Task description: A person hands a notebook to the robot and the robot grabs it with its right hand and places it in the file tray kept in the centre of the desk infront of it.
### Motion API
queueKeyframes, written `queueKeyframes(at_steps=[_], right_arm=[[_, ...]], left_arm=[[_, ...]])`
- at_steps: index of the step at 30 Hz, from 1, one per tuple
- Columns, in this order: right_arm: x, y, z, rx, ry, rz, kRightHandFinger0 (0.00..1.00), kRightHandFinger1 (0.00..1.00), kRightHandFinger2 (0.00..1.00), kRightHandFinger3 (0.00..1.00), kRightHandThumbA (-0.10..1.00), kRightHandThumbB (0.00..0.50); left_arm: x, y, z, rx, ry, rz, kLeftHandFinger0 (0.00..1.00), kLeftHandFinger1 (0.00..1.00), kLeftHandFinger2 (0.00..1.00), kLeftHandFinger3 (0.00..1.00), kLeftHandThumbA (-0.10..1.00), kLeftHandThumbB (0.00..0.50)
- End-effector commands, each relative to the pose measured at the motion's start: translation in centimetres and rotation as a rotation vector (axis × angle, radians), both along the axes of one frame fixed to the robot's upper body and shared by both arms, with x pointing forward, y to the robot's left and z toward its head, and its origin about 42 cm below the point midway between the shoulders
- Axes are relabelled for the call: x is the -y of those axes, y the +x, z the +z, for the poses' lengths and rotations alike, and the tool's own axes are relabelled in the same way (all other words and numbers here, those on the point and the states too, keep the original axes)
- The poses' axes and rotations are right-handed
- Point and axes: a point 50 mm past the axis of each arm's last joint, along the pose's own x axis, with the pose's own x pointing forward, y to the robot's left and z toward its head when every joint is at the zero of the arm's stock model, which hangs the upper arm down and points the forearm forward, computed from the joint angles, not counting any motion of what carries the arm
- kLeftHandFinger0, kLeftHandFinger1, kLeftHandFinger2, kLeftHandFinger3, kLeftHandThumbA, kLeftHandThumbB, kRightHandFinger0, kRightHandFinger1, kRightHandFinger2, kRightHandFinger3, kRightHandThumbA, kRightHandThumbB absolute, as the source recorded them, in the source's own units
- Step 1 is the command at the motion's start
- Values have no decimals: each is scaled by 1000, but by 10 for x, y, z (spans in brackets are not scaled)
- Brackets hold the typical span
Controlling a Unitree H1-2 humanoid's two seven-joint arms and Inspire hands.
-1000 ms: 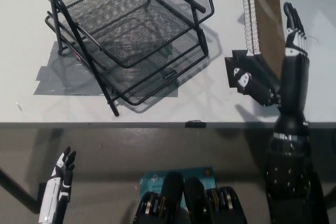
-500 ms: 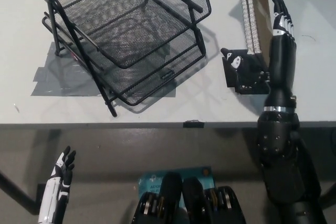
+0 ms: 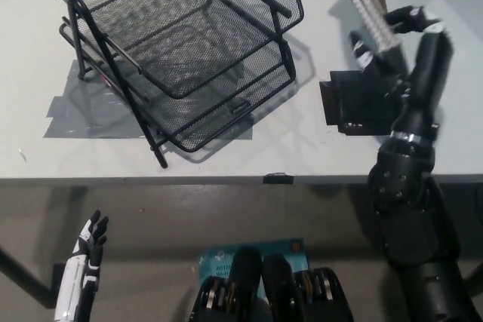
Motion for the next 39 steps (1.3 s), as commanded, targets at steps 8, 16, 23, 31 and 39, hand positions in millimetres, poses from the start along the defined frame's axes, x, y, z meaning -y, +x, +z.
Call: queueKeyframes(at_steps=[8, 16, 23, 31, 39], right_arm=[[-6, -22, 63, 263, 106, 15, 0, 0, 0, 0, 865, 3], [4, -38, 83, 367, 134, 6, 0, 0, 0, 0, 878, 22], [8, -64, 131, 535, 21, -53, 0, 0, 0, 0, 958, 1], [-18, -69, 162, 658, -154, 22, 0, 0, 0, 0, 782, 0], [-51, -56, 165, 706, -368, 94, 0, 0, 0, 0, 674, 0]], left_arm=[[-2, 0, 8, 53, 0, -23, 1000, 1000, 1000, 1000, 1000, 343], [-3, 0, 7, 49, -5, -25, 975, 1000, 1000, 1000, 1000, 334], [-3, 0, 7, 49, -13, -24, 972, 1000, 1000, 1000, 1000, 339], [-2, -1, 6, 42, -12, -34, 959, 1000, 1000, 1000, 1000, 344], [0, -6, 2, 27, -6, -40, 941, 1000, 1000, 1000, 1000, 341]])
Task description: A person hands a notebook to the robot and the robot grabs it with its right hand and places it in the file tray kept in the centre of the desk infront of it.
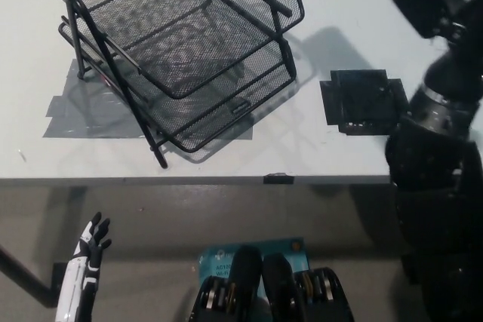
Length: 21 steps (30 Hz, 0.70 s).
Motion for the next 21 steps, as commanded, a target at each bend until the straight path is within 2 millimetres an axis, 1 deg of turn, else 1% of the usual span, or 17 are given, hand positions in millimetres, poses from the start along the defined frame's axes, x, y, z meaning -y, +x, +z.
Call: queueKeyframes(at_steps=[1, 3, 4, 5, 7, 8, 10, 11, 12, 13, 14, 16, 17, 18, 19, 21], right_arm=[[-25, -2, 28, 177, -175, 5, 0, 0, 0, 0, 702, 0], [-33, 0, 21, 152, -224, 14, 0, 0, 0, 0, 762, 0], [-34, 0, 20, 148, -231, 17, 0, 0, 0, 0, 765, 0], [-40, 2, 15, 135, -269, 14, 0, 0, 0, 41, 781, 0], [-46, 4, 12, 142, -298, 18, 0, 0, 0, 6, 712, 0], [-52, 6, 8, 138, -331, 33, 0, 0, 0, 1, 723, 0], [-57, 8, 6, 128, -362, 31, 0, 0, 1, 1, 791, 0], [-60, 9, 4, 123, -375, 31, 0, 0, 7, 20, 799, 0], [-61, 10, 3, 127, -386, 32, 0, 0, 22, 176, 797, 0], [-63, 11, 3, 129, -408, 25, 0, 0, 32, 240, 796, 0], [-65, 15, 1, 133, -447, 5, 0, 0, 58, 219, 768, 0], [-65, 17, 0, 134, -467, -1, 0, 0, 66, 236, 763, 0], [-66, 21, -2, 164, -501, -20, 0, 0, 77, 74, 755, 0], [-67, 23, -3, 184, -525, -21, 0, 0, 65, 123, 745, 0], [-68, 26, -5, 199, -564, -17, 0, 0, 38, 120, 703, 0], [-68, 28, -6, 198, -586, -15, 0, 0, 32, 119, 711, 0]], left_arm=[[-1, -6, 3, 30, 20, -32, 940, 1000, 1000, 1000, 1000, 341], [-1, -9, 1, 21, 18, -38, 941, 1000, 1000, 1000, 1000, 347], [-1, -9, 1, 20, 16, -39, 941, 1000, 1000, 1000, 1000, 348], [0, -11, 0, 18, 14, -40, 941, 1000, 1000, 1000, 1000, 342], [0, -12, 0, 17, 14, -39, 937, 998, 1000, 1000, 1000, 345], [0, -15, -1, 11, 10, -37, 941, 1000, 1000, 1000, 1000, 338], [0, -18, -3, 7, 11, -36, 941, 1000, 1000, 1000, 1000, 335], [0, -19, -3, 5, 10, -35, 942, 999, 1000, 1000, 1000, 336], [0, -19, -3, 4, 10, -34, 939, 997, 1000, 1000, 1000, 334], [0, -19, -3, 4, 9, -35, 939, 997, 1000, 1000, 1000, 334], [0, -19, -3, 6, 9, -37, 940, 996, 998, 1000, 1000, 340], [0, -18, -2, 7, 10, -38, 939, 995, 996, 1000, 1000, 340], [0, -18, -3, 7, 10, -38, 937, 994, 993, 1000, 1000, 341], [0, -18, -3, 7, 10, -38, 931, 989, 988, 1000, 1000, 335], [0, -18, -3, 6, 10, -38, 929, 987, 985, 1000, 1000, 334], [-1, -17, -3, 4, 11, -38, 929, 985, 983, 1000, 1000, 335]])
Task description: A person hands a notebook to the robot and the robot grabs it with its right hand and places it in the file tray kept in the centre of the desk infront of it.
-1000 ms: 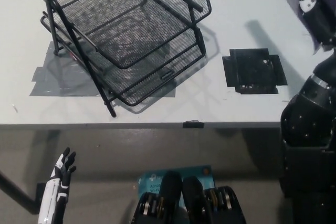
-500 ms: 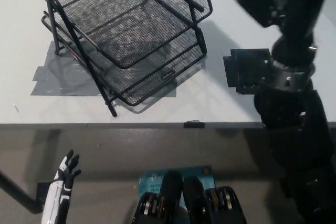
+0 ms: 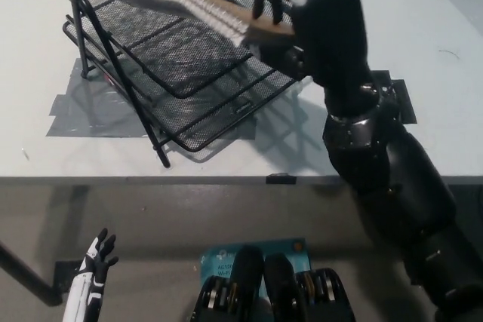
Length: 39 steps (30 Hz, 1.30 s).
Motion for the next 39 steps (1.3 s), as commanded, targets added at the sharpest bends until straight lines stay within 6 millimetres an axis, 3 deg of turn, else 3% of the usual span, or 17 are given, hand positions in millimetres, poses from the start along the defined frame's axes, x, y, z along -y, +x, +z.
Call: queueKeyframes(at_steps=[1, 3, 4, 9, 11, 14, 16, 20, 25, 27, 28, 30, 33, 35, 39], right_arm=[[-8, 3, 38, 199, -93, 41, 0, 0, 32, 81, 774, 0], [-8, 4, 36, 239, -149, -11, 0, 0, 30, 61, 853, 0], [-9, 4, 35, 263, -194, -36, 0, 0, 26, 5, 891, 0], [-6, 6, 33, 282, -280, -39, 0, 0, 54, 18, 913, 0], [-4, 8, 34, 300, -300, -44, 0, 0, 40, 125, 919, 0], [-2, 8, 35, 312, -318, -44, 0, 0, 46, 177, 921, 0], [2, 10, 41, 344, -370, -60, 0, 0, 63, 318, 828, 6], [6, 11, 50, 398, -435, -81, 0, 0, 109, 380, 765, 7], [2, 15, 63, 441, -468, -48, 0, 0, 112, 295, 656, 49], [-1, 17, 67, 434, -471, -41, 0, 0, 146, 332, 723, 8], [-3, 20, 71, 430, -468, -35, 0, 0, 101, 273, 751, 23], [-4, 21, 75, 432, -468, -35, 0, 0, 66, 256, 764, 13], [-9, 27, 82, 410, -459, -35, 0, 0, 1, 164, 765, 0], [-15, 32, 85, 414, -420, -41, 0, 0, 0, 111, 682, 10], [-22, 39, 86, 427, -356, -56, 0, 0, 0, 59, 675, 0]], left_arm=[[-4, -1, 8, 48, 13, -26, 927, 977, 973, 1000, 1000, 340], [-4, -1, 7, 47, 13, -26, 925, 972, 968, 1000, 1000, 333], [-4, -1, 8, 48, 16, -27, 913, 964, 961, 1000, 1000, 319], [-4, -2, 7, 43, 13, -34, 912, 957, 949, 1000, 1000, 320], [-3, -1, 7, 44, 11, -39, 913, 954, 942, 1000, 1000, 313], [-4, -1, 7, 43, 9, -41, 915, 953, 940, 1000, 1000, 313], [-6, 0, 8, 43, 11, -47, 915, 945, 929, 1000, 1000, 301], [-5, 0, 7, 40, 11, -48, 908, 937, 919, 1000, 1000, 316], [-4, -1, 6, 38, 14, -50, 894, 917, 899, 1000, 1000, 319], [-4, -2, 7, 39, 17, -50, 887, 913, 895, 1000, 1000, 316], [-3, -2, 7, 39, 18, -50, 886, 912, 893, 1000, 1000, 316], [-3, -2, 6, 39, 15, -51, 887, 912, 892, 1000, 1000, 315], [-3, -3, 6, 38, 9, -52, 889, 905, 881, 1000, 1000, 311], [-3, -3, 6, 38, 11, -53, 889, 905, 878, 1000, 1000, 310], [-2, -3, 8, 44, 21, -59, 888, 901, 874, 1000, 1000, 295]])
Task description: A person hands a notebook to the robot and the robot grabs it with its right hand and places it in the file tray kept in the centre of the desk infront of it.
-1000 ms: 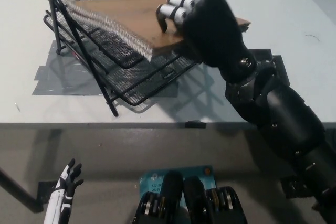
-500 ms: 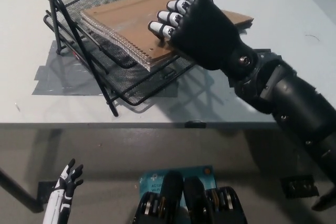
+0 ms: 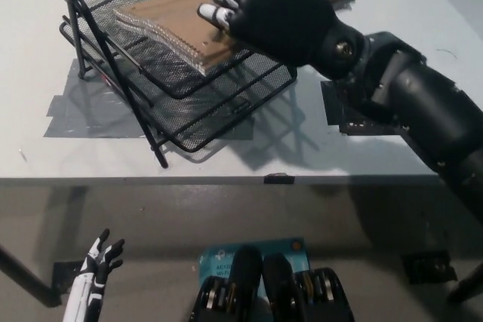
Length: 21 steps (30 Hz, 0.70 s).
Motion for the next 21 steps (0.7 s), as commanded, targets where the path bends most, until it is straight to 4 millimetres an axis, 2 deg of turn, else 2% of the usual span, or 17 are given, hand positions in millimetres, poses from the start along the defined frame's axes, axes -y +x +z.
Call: queueKeyframes(at_steps=[1, 2, 3, 4, 7, 10, 11, 13, 14, 15, 17, 18, 19, 20, 21], right_arm=[[-20, 2, 52, 137, 176, 77, 0, 0, 0, 52, 689, 0], [-22, 3, 52, 130, 185, 74, 0, 0, 0, 53, 723, 0], [-24, 5, 53, 128, 195, 72, 0, 0, 10, 120, 773, 0], [-26, 6, 53, 131, 201, 76, 0, 0, 35, 220, 772, 0], [-33, 9, 48, 114, 192, 93, 0, 0, 79, 319, 813, 0], [-39, 12, 36, 104, 147, 78, 0, 0, 43, 250, 874, 0], [-40, 13, 32, 98, 132, 80, 0, 0, 18, 173, 891, 0], [-42, 16, 24, 77, 117, 90, 0, 0, 2, 136, 909, 0], [-43, 17, 9, 26, 105, 87, 0, 0, 30, 152, 819, 14], [-43, 17, -1, 22, 89, 72, 0, 0, 75, 191, 777, 28], [-44, 18, -8, 43, 78, 58, 0, 0, 95, 205, 751, 26], [-44, 20, -17, 48, 64, 52, 0, 0, 124, 292, 720, 0], [-45, 20, -20, 39, 57, 54, 0, 0, 132, 373, 726, 0], [-45, 20, -23, 32, 53, 57, 0, 0, 132, 373, 726, 0], [-47, 22, -27, 19, 44, 59, 0, 0, 31, 227, 794, 0]], left_arm=[[-1, -2, 9, 50, 19, -42, 891, 903, 872, 1000, 1000, 301], [-1, -2, 9, 49, 19, -43, 892, 903, 872, 1000, 1000, 302], [0, -2, 9, 50, 19, -46, 893, 904, 872, 1000, 1000, 300], [0, -2, 9, 52, 22, -46, 887, 897, 866, 1000, 1000, 294], [-1, 0, 10, 53, 26, -50, 884, 891, 862, 1000, 1000, 301], [-1, 0, 10, 52, 18, -56, 888, 890, 865, 1000, 1000, 298], [-1, 1, 10, 54, 24, -58, 877, 882, 859, 1000, 1000, 288], [-2, 1, 12, 58, 36, -62, 865, 874, 855, 1000, 1000, 275], [-2, 2, 13, 60, 51, -68, 828, 853, 841, 1000, 1000, 276], [-2, 2, 13, 62, 55, -68, 815, 843, 830, 1000, 1000, 271], [-2, 2, 13, 63, 49, -66, 813, 836, 820, 1000, 1000, 272], [0, 2, 13, 63, 38, -68, 810, 826, 808, 1000, 1000, 280], [0, 2, 13, 62, 38, -69, 810, 822, 801, 1000, 1000, 282], [0, 2, 13, 62, 39, -70, 810, 822, 801, 1000, 1000, 282], [1, 3, 13, 66, 44, -69, 792, 802, 777, 1000, 1000, 281]])
